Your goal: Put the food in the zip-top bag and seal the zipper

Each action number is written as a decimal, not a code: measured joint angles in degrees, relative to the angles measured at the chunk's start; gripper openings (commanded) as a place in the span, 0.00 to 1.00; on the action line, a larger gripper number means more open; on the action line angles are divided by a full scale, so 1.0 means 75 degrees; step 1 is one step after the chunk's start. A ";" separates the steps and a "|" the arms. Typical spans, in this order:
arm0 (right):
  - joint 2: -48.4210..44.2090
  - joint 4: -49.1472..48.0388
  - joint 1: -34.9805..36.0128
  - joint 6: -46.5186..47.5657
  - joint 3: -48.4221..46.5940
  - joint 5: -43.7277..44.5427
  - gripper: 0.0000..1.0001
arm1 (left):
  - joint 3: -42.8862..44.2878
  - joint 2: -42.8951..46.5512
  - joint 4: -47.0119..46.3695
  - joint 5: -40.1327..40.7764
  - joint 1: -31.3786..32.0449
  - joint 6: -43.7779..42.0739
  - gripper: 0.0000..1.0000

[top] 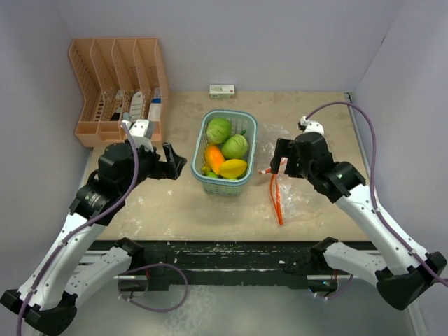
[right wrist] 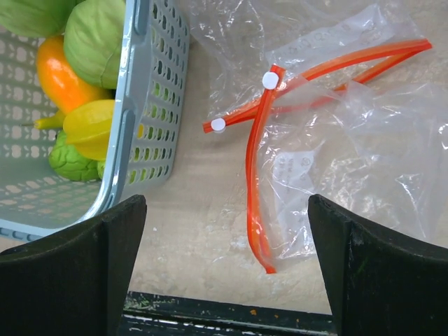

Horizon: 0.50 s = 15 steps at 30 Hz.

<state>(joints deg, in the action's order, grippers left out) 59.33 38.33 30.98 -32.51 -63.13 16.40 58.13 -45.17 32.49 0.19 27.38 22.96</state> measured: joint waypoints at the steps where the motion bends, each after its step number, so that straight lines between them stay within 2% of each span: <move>1: -0.0073 0.0017 0.0000 -0.0009 0.0009 0.0064 1.00 | 0.0000 0.0041 0.0000 0.0000 0.0000 -0.0003 0.99; 8: -0.0726 0.0125 0.0000 -0.0052 0.0408 0.0344 1.00 | 0.0000 0.0108 -0.0003 -0.0012 0.0000 -0.0003 0.99; 13: -0.0449 0.0425 0.0000 -0.0172 0.0507 0.0755 1.00 | 0.0000 0.0067 -0.0020 -0.0131 0.0000 -0.0003 0.99; 15: -0.0248 0.0393 0.0003 -0.0242 0.0705 0.0810 0.96 | -0.0003 0.0070 -0.0044 -0.0187 0.0000 0.0000 0.99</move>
<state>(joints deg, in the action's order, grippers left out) 57.47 41.28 31.00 -34.33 -57.84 22.48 58.11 -44.64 32.16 -1.21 27.38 22.96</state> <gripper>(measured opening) 0.995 0.992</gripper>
